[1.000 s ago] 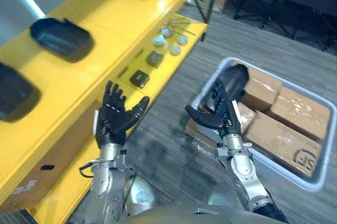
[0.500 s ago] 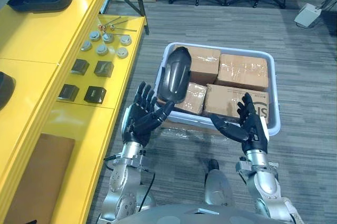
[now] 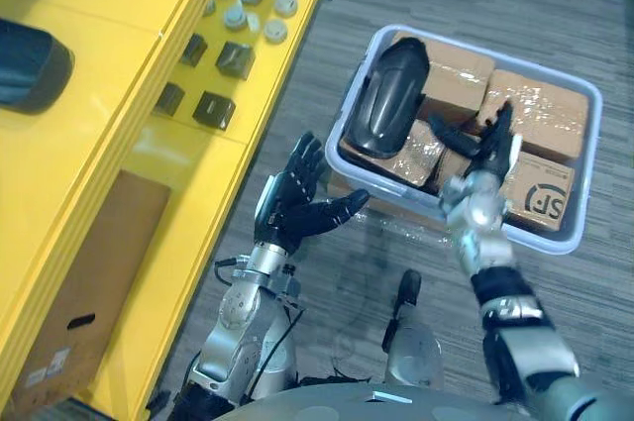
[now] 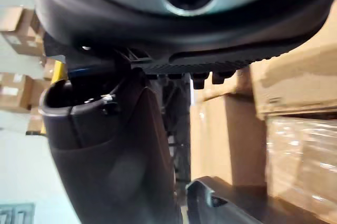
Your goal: Walk over and take three plastic housings, then place them on the shelf
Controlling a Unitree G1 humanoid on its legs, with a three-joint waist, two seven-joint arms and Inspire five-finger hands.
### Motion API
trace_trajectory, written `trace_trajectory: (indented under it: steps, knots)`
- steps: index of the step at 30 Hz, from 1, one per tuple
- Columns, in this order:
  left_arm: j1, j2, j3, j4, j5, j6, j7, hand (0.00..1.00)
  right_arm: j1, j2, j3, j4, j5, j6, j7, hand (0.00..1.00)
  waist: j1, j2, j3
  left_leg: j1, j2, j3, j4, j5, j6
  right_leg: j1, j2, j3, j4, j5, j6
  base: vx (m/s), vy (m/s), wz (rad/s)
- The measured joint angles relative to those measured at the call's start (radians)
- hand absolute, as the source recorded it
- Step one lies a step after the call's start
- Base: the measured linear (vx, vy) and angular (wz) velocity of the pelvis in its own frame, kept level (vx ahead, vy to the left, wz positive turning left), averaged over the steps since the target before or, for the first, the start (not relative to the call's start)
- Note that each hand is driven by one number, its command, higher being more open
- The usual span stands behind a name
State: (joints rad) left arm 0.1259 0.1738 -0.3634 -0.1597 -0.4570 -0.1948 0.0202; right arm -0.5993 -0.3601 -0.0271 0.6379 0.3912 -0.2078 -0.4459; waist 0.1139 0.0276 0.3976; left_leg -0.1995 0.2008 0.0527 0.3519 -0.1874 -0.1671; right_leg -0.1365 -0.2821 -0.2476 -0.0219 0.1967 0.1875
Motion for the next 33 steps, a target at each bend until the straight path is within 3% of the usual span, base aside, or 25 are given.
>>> trace_trajectory:
  steps: [4,8,14,18,19,26,33]
  knots:
    - [-0.003,0.000,0.022,0.030,-0.002,0.000,0.000,1.00,-0.141,-0.083,0.007,0.110,0.019,0.047,0.010,1.00,0.031,0.007,0.007,-0.004,0.000,-0.012,0.003,0.000,0.000,0.001,0.000,-0.012,0.005,0.000,0.000,0.03,0.013,0.09]
    - [-0.019,0.000,0.031,0.070,-0.013,-0.002,0.000,1.00,-0.277,-0.179,0.051,0.227,0.046,0.109,0.048,1.00,0.053,0.038,0.044,-0.024,0.001,-0.045,0.015,0.001,-0.001,-0.001,0.000,-0.048,0.032,-0.005,-0.007,-0.01,0.020,0.19]
    - [-0.043,-0.009,0.020,0.163,-0.022,-0.007,0.001,1.00,-0.413,-0.241,0.152,0.419,0.027,0.270,0.131,1.00,0.086,0.059,0.082,-0.092,0.002,-0.080,0.055,0.003,-0.001,-0.045,-0.002,-0.077,0.071,-0.013,-0.019,-0.05,0.020,0.11]
    - [-0.059,-0.010,0.016,0.216,-0.022,-0.007,0.017,1.00,-0.473,-0.290,0.207,0.463,-0.034,0.372,0.176,1.00,0.105,0.057,0.085,-0.120,0.003,-0.089,0.081,0.003,-0.001,-0.059,-0.001,-0.081,0.076,-0.013,-0.019,-0.07,0.018,0.05]
    - [-0.056,-0.009,0.017,0.216,-0.022,-0.008,0.028,1.00,-0.477,-0.312,0.207,0.463,-0.040,0.404,0.214,0.00,0.105,0.057,0.085,-0.130,0.002,-0.096,0.086,0.003,-0.001,-0.060,-0.001,-0.091,0.077,-0.013,-0.019,-0.06,0.010,0.12]
    - [-0.038,-0.005,0.029,0.215,-0.022,-0.008,0.043,1.00,-0.478,-0.345,0.279,0.415,-0.281,0.549,0.330,0.00,0.106,0.038,0.096,-0.147,0.004,-0.112,0.105,0.003,-0.003,-0.063,0.000,-0.102,0.093,-0.016,-0.023,-0.06,0.017,0.04]
    - [-0.020,0.003,0.063,0.174,-0.021,-0.007,0.043,1.00,-0.490,-0.352,0.363,0.365,-0.555,0.715,0.509,0.00,0.102,0.022,0.104,-0.140,0.015,-0.111,0.091,0.015,-0.010,-0.062,0.009,-0.104,0.091,-0.015,-0.023,0.02,0.003,0.00]
